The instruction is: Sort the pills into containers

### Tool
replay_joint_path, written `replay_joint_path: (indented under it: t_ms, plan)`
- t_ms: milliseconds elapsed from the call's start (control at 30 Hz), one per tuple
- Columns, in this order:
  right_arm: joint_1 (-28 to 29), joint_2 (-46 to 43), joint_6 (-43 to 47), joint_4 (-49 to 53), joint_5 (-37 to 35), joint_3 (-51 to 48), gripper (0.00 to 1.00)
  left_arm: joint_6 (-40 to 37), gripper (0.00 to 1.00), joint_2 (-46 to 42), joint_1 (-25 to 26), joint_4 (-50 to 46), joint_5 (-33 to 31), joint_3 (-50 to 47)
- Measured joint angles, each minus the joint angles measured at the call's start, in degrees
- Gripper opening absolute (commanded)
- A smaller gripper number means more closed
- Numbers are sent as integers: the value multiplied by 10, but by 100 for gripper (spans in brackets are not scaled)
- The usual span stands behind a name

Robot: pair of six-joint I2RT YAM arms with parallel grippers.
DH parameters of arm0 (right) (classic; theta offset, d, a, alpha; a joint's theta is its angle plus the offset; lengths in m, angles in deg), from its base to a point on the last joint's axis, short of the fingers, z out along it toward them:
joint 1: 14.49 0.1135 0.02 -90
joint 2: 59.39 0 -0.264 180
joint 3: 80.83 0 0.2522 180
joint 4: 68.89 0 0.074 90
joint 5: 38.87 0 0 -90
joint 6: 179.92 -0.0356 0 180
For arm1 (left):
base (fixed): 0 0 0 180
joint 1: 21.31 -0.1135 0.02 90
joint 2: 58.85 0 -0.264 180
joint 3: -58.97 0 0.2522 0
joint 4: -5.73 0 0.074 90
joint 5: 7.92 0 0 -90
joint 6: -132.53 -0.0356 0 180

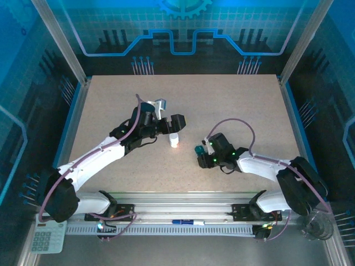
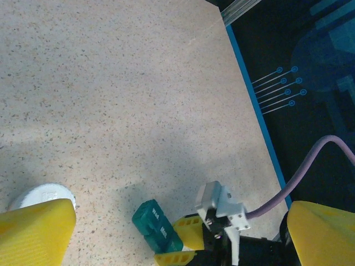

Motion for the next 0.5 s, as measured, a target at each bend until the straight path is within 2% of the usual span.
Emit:
replay_joint_path:
  t_ms: [300, 333, 433, 500]
  plan:
    - [45, 39, 24, 21, -48, 24, 47, 0, 99, 4, 0, -1, 0, -2]
    - [46, 41, 26, 22, -54, 25, 51, 0, 99, 5, 0, -2, 0, -3]
    - [47, 41, 34, 29, -66, 26, 73, -2, 99, 7, 0, -6, 0, -4]
    - [49, 41, 35, 31, -67, 28, 80, -3, 99, 7, 0, -10, 0, -4]
